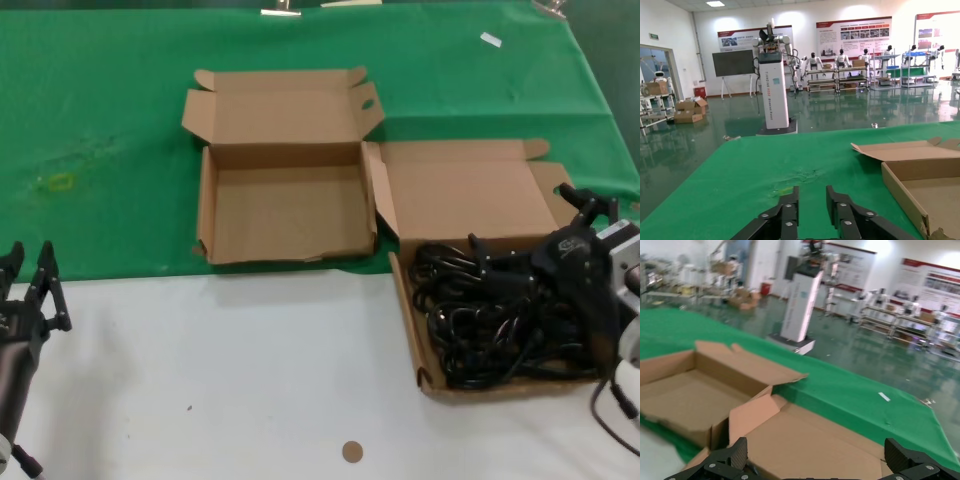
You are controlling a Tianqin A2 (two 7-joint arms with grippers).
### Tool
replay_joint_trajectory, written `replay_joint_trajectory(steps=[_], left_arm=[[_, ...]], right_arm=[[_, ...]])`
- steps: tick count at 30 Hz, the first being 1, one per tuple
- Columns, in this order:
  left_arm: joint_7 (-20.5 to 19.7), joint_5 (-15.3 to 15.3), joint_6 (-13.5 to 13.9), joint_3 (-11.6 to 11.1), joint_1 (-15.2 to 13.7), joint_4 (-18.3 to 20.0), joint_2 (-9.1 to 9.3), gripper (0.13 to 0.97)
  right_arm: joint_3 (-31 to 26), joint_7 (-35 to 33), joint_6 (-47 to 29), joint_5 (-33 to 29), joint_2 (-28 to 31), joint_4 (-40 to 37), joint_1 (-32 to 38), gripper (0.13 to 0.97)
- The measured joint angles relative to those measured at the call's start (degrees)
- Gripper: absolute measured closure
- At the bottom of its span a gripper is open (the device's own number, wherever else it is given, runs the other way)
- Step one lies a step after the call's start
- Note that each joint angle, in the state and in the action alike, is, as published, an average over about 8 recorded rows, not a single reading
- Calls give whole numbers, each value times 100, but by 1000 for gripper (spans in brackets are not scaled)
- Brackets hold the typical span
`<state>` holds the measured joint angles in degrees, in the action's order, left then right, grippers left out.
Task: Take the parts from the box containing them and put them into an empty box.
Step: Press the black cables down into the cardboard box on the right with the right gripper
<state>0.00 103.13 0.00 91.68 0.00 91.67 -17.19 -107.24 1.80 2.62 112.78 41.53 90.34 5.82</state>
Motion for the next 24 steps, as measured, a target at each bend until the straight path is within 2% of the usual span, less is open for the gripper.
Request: replay_joint_trajectory(steps=[9, 16, 24], left_arm=[[0, 0, 0, 0, 0, 0, 0, 876], [0, 0, 0, 0, 0, 0, 0, 928], [0, 0, 0, 0, 0, 0, 0, 951]], right_arm=[[-394, 338, -884, -292, 1039, 11, 348, 129], [-385, 403, -2020, -632, 1614, 38, 567, 129], [-191, -55, -3521, -760, 1951, -180, 820, 129]])
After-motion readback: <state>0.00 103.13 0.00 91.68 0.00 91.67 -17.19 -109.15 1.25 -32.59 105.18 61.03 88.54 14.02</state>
